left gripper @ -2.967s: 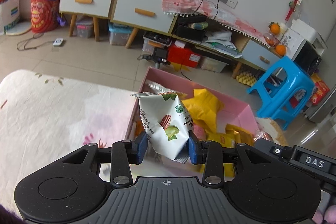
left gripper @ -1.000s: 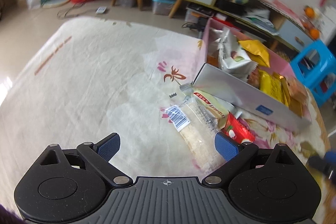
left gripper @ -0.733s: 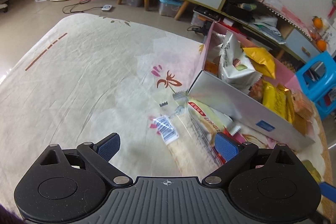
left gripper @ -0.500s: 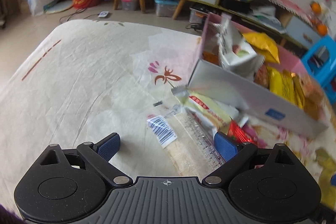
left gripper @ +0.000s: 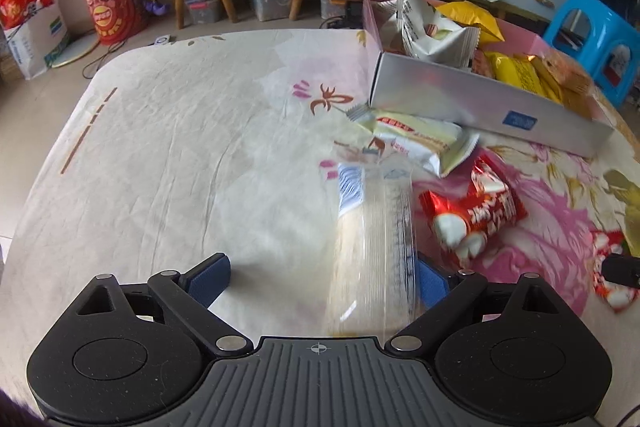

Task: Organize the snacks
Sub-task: 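Move both tools back over the remaining snacks on the bed, then grasp the clear bread bag with the left tool while the right tool grasps a red packet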

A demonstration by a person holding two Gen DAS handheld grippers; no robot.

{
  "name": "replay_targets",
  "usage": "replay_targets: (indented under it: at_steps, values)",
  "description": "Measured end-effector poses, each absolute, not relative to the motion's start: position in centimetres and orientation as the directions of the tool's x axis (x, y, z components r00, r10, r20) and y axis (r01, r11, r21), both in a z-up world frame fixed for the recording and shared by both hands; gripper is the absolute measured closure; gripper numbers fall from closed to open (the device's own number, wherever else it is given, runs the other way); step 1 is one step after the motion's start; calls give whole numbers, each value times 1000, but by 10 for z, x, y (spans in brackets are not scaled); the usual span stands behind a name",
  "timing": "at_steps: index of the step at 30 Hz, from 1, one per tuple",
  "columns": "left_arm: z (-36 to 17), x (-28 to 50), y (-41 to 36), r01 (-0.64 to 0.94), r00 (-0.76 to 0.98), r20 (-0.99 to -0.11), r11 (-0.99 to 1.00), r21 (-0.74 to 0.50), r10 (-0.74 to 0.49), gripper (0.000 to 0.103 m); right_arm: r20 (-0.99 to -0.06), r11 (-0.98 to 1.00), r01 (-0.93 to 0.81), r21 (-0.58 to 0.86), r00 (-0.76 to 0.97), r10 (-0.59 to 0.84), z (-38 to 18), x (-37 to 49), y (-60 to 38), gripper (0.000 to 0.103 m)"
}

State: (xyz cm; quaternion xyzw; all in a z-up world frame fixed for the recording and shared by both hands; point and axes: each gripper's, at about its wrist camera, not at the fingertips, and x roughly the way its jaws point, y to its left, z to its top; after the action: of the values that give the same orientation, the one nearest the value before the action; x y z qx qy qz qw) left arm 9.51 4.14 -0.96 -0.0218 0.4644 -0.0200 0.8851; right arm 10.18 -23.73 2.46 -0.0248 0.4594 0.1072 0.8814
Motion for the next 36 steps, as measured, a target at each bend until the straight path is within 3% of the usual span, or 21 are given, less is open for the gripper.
replay_targets:
  at_steps: [7, 12, 18, 22, 26, 36]
  values:
    - [-6, 88, 47, 64, 588, -797, 990, -124, -138, 18, -808, 959, -283, 12, 562, 175, 18, 89, -226, 11]
    - [-5, 88, 38, 109, 596, -787, 987, -117, -159, 33, -805, 946, -323, -14, 565, 181, 15, 84, -218, 14]
    - [-4, 88, 27, 149, 598, -788, 986, -70, -147, 53, -799, 936, -352, -22, 569, 195, 16, 82, -212, 26]
    - [-4, 86, 24, 159, 601, -788, 986, -46, -134, 64, -796, 925, -379, -22, 566, 213, 17, 81, -209, 40]
    - [-2, 86, 26, 144, 600, -788, 988, -60, -135, 67, -791, 918, -396, -29, 570, 221, 18, 80, -206, 54]
    - [3, 84, 28, 133, 609, -782, 989, -69, -136, 75, -779, 910, -412, -35, 582, 233, 22, 78, -203, 80]
